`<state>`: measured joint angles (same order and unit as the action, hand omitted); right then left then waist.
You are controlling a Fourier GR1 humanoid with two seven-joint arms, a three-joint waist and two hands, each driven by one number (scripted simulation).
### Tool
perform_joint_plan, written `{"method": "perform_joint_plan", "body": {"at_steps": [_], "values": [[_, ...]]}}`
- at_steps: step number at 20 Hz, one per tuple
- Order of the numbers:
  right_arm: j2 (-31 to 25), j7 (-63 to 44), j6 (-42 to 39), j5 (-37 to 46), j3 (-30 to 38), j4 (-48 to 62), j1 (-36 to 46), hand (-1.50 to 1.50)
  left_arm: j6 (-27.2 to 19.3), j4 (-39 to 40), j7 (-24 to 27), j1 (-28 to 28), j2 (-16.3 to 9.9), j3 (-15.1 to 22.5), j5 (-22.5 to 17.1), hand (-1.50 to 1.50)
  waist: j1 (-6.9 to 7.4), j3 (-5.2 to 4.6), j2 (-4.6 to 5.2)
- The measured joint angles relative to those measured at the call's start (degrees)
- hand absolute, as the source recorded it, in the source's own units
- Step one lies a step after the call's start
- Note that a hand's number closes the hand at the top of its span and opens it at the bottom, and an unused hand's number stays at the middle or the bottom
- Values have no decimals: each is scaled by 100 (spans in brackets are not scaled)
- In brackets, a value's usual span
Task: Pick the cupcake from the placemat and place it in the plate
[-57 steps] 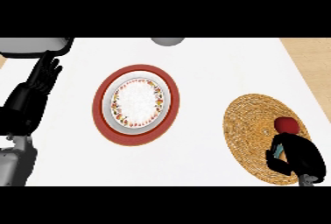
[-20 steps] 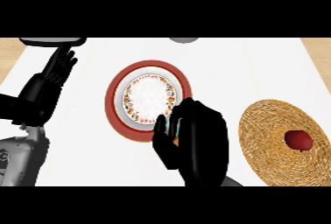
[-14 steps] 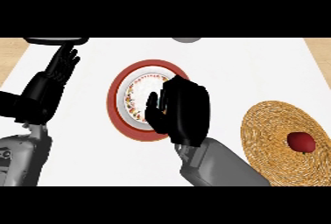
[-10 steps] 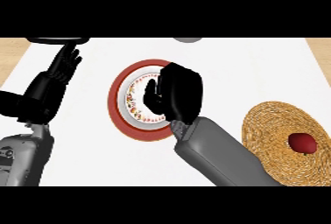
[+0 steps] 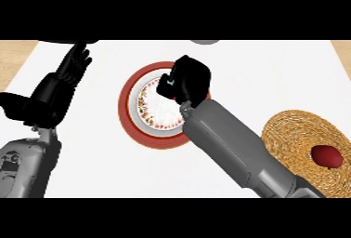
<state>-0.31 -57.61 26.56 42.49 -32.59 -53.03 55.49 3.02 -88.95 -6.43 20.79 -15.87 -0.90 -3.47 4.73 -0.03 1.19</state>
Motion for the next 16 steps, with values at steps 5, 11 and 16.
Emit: {"method": "perform_joint_plan", "body": {"at_steps": [5,11,16], "values": [[7,206,688,-738,-36,641,182,-150,68,-9,-33,108,5,1,-45,0,125,3,28],[8,951,1657,-1400,-21,952,272,-150,75,23,80,60,84,70,6,0,199,7,56],[3,1455,2486,-1774,107,999,427,-150,15,56,82,76,96,40,60,0,135,8,36]]}}
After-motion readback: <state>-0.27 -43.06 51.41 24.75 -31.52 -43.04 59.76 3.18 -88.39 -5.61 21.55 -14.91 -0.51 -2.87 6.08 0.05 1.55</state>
